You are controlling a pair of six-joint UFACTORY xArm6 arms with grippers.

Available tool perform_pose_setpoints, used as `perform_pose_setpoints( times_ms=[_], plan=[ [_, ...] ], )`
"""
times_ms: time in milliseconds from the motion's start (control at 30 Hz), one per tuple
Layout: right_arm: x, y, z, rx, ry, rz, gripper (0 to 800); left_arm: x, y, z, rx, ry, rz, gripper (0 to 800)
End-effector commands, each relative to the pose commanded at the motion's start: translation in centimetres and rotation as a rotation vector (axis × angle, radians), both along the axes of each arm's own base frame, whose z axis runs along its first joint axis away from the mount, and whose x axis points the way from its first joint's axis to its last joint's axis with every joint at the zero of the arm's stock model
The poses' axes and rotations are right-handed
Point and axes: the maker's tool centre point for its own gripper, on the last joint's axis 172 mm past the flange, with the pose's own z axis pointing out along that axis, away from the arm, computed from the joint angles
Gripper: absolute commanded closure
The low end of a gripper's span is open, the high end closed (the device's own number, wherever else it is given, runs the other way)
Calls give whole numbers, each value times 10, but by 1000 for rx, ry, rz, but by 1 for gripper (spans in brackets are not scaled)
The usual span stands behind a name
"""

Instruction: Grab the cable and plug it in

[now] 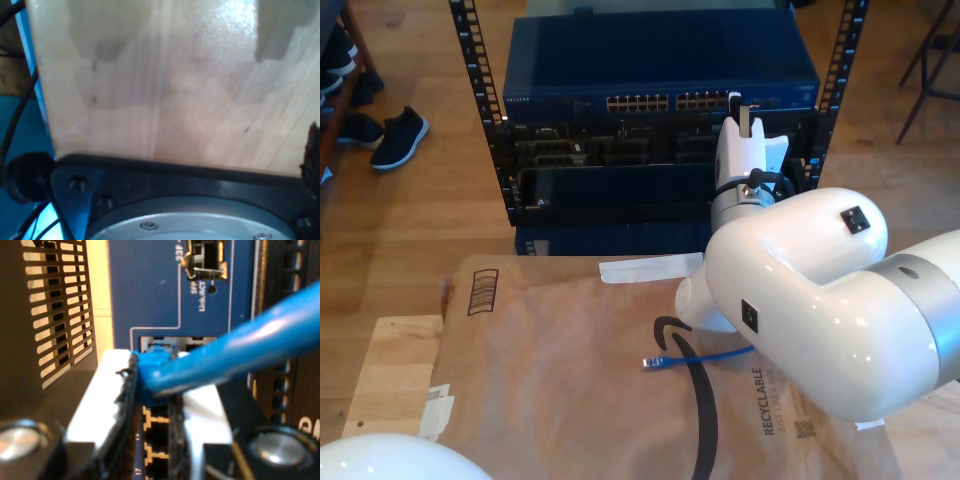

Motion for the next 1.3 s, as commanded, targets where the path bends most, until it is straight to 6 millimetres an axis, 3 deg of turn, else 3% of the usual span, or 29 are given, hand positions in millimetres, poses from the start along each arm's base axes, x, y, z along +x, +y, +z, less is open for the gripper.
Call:
perform_pose_setpoints(
  times_ms=[133,300,600,900,1000,1067,1300],
  plan=[
    [-1,-1,4,16,-6,1,781,0,0,0,0,0,0,0],
    [-18,2,15,5,20,31,593,0,0,0,0,0,2,0],
    [-62,-1,2,-31,102,55,502,0,0,0,0,0,2,0],
    [-90,-10,27,-26,144,80,401,0,0,0,0,0,2,0],
    [-100,6,28,-50,211,165,344,0,0,0,0,0,2,0],
    [-104,12,23,-61,273,206,253,0,0,0,0,0,2,0],
    [-134,13,40,-149,294,308,249,0,0,0,0,0,0,0]
  ],
)
